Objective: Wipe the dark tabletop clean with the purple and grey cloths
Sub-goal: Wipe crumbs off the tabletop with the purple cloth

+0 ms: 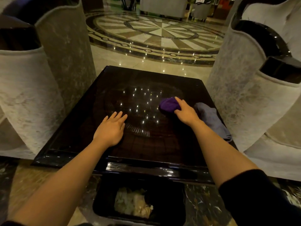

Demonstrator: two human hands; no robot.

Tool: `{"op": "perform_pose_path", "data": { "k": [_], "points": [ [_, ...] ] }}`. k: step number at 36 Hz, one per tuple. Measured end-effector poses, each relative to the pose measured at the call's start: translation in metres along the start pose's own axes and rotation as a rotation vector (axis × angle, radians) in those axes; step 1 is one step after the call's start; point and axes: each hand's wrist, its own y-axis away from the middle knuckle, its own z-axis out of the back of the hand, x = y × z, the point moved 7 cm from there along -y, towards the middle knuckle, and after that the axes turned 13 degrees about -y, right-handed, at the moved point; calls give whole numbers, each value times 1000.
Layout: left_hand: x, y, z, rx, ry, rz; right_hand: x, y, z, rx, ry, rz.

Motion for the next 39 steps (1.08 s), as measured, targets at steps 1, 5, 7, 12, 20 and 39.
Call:
{"op": "perform_pose_path", "data": {
  "k": [1, 5, 7, 12, 20, 39],
  "points": [
    [0, 0, 0, -3, -3, -1, -1, -2, -2, 41, 20, -22],
    [0, -1, 0, -12, -3, -4, -3, -10, -1, 184, -2, -96],
    [-1, 0, 0, -14, -6, -2, -4, -12, -1, 244, -38, -109],
    [-2, 0, 0, -22, -9, 3, -9, -13, -7, 230, -16, -58],
    [-5, 2, 3, -10, -18, 13, -1, -6, -19, 202, 131, 21],
    [-6, 5, 5, 5, -2, 16, 66, 104, -88, 382, 94, 352]
  ]
}}
